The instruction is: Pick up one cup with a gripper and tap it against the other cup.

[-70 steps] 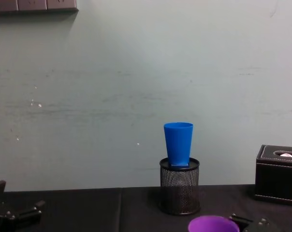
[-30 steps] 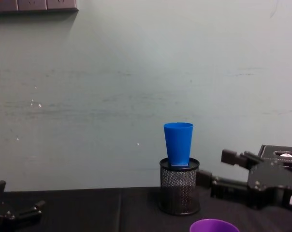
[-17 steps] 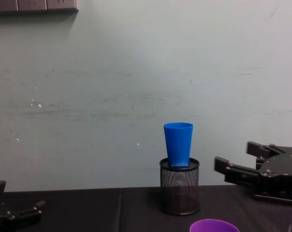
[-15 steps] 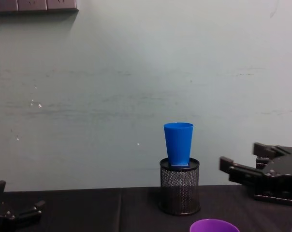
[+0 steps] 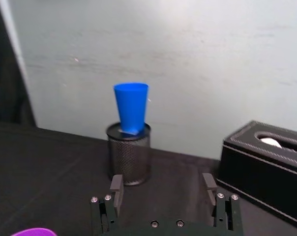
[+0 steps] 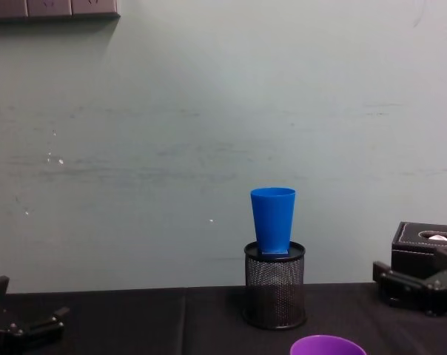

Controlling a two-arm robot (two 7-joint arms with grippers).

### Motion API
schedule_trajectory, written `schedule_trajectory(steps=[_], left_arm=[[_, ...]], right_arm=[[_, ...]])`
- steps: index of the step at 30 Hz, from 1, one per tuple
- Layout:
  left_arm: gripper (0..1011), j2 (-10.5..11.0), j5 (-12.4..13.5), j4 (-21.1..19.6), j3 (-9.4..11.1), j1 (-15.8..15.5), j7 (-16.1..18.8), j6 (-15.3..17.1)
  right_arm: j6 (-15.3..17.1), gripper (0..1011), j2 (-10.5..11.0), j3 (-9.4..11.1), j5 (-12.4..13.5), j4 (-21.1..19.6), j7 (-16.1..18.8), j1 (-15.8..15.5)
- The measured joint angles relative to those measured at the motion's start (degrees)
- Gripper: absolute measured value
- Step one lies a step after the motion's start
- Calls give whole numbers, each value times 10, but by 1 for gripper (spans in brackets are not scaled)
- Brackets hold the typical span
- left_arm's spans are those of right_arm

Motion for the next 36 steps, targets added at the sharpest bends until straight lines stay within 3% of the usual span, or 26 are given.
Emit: schedule_trajectory(steps=[9,14,36], left_arm=[[1011,0,0,0,0,0,0,0],[1011,0,0,0,0,0,0,0],[1011,0,0,0,0,0,0,0]], right_arm=[[68,1000,-30,-4,-57,13,-63,8],[89,1000,-32,-14,-79,21,-66,18],[84,1000,-33,-11,-74,18,-67,14]])
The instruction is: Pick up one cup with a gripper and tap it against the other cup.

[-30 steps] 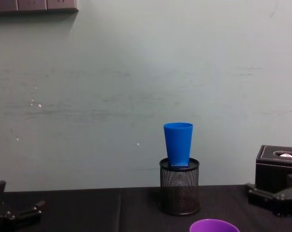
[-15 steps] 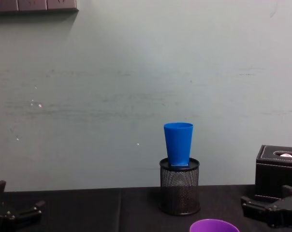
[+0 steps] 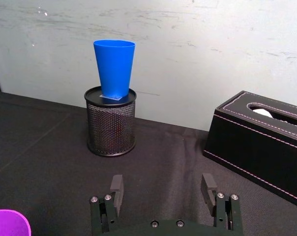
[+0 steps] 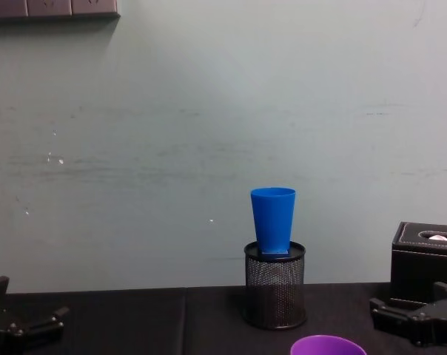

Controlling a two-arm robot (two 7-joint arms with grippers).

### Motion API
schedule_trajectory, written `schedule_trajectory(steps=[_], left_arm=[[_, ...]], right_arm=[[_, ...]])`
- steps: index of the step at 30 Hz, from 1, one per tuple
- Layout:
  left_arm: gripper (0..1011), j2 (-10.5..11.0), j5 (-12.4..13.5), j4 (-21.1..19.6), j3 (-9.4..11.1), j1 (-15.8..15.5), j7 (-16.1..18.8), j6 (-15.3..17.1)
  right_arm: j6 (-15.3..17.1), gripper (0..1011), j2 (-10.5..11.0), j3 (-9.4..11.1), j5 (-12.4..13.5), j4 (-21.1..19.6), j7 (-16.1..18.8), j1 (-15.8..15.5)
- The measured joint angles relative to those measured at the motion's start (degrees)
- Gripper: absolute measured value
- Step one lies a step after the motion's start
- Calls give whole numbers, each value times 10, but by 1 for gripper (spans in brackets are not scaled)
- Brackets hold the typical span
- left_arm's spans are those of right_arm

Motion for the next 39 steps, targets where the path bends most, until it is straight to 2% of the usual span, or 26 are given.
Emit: schedule_trajectory(steps=[39], left_arm=[[1011,0,0,0,0,0,0,0]], right_arm=[[-1,1000,0,1,1,-1,-1,-1]])
